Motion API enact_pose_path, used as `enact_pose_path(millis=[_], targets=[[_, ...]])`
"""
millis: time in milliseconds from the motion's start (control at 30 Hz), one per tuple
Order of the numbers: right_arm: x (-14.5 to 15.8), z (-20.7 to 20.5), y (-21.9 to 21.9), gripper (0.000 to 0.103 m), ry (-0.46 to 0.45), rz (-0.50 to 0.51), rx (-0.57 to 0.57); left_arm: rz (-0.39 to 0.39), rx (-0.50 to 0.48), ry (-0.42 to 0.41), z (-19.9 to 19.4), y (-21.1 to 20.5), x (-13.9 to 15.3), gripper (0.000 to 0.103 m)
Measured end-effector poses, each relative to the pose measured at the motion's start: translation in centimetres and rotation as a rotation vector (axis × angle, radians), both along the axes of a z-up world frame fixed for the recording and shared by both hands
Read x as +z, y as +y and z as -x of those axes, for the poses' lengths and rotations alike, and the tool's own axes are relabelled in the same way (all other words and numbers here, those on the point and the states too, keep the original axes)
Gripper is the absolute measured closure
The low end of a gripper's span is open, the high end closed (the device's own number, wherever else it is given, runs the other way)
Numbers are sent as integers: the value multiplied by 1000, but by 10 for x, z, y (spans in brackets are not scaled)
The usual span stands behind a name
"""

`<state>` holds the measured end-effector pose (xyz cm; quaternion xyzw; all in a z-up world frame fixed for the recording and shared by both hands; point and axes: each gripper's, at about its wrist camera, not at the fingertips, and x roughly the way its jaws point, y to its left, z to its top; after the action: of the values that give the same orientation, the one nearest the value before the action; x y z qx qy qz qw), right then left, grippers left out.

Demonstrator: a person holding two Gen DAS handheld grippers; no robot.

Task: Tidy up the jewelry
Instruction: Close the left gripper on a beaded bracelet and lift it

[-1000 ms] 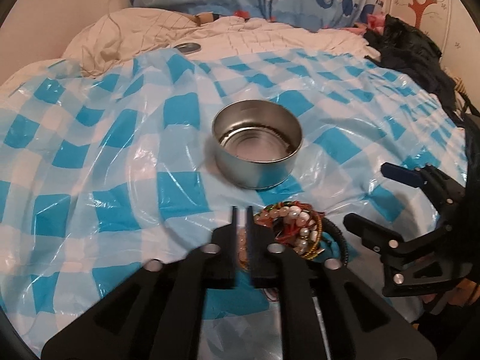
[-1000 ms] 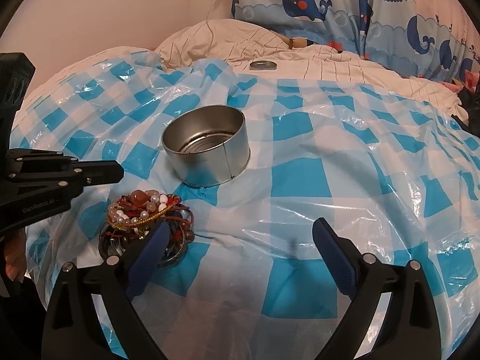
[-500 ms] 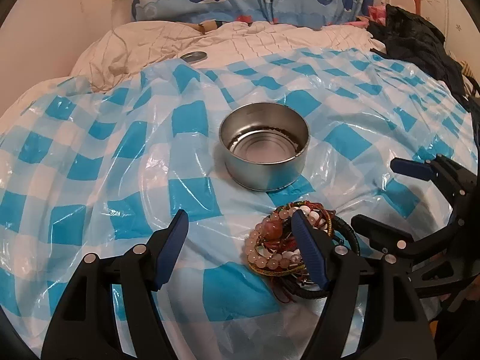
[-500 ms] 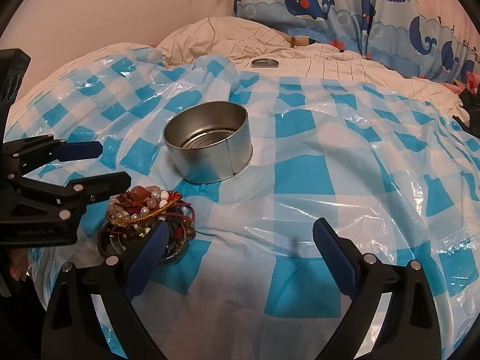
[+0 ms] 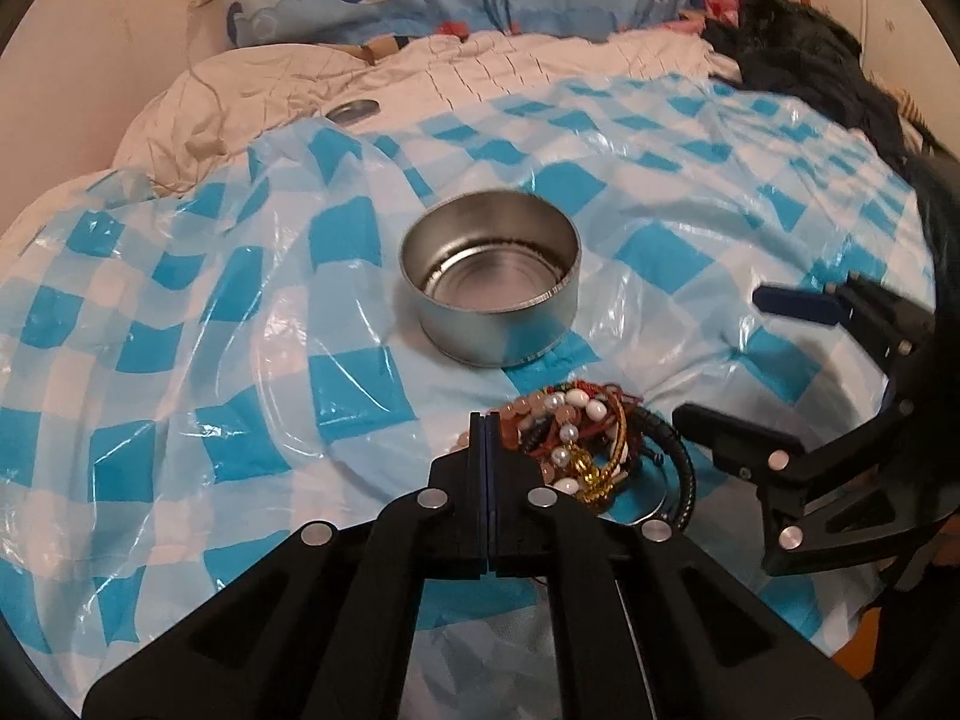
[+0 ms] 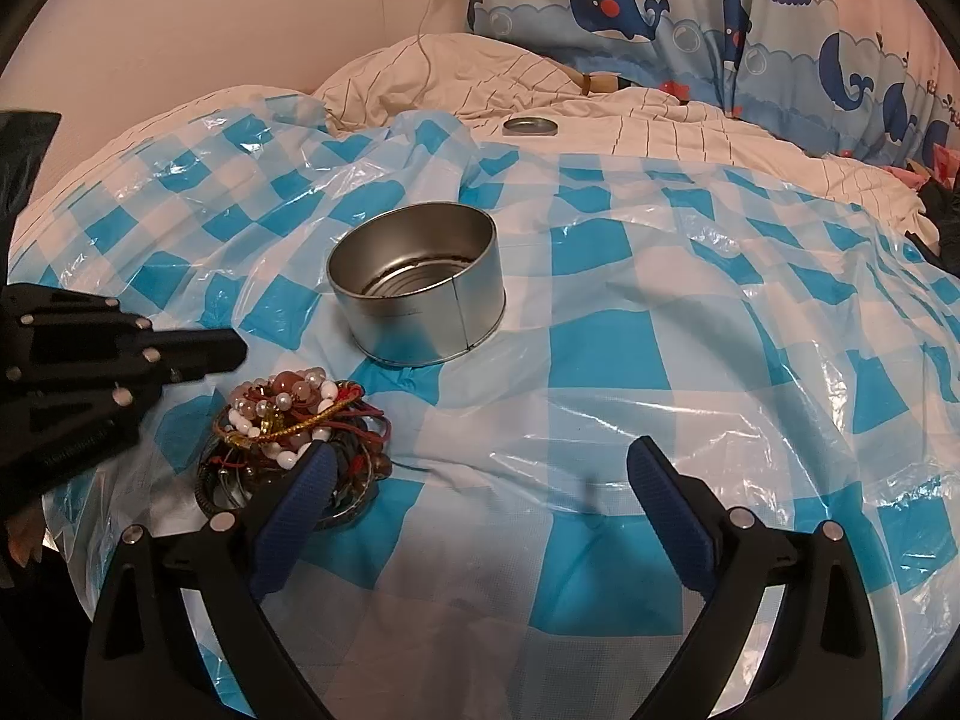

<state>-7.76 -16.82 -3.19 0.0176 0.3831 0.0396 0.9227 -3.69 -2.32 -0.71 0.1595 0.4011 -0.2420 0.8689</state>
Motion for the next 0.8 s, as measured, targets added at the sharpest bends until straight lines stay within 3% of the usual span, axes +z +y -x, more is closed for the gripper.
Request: enact_pose_path(millis=[333, 400, 500, 633, 700, 767, 800], targets=[[0, 0, 1, 9, -3, 4, 1, 291, 92, 30, -19, 53, 36, 103], [2, 0, 2, 9, -13, -2, 11, 318, 106, 37, -23, 59, 39, 103], [5, 2, 8, 8, -33, 2, 42, 308, 79, 82, -26, 57, 33, 103], [4, 2, 17, 8, -38, 52, 64, 219, 4, 152, -22, 32, 10, 102], [5, 2, 17, 8, -38, 55, 62, 177, -20, 141, -16, 24, 4, 94], [4, 2, 16, 8, -30, 66, 47, 159, -66, 118, -7, 16, 3, 66], [3, 2, 15, 8, -24, 71, 39, 150, -79, 93, -3, 14, 4, 59]])
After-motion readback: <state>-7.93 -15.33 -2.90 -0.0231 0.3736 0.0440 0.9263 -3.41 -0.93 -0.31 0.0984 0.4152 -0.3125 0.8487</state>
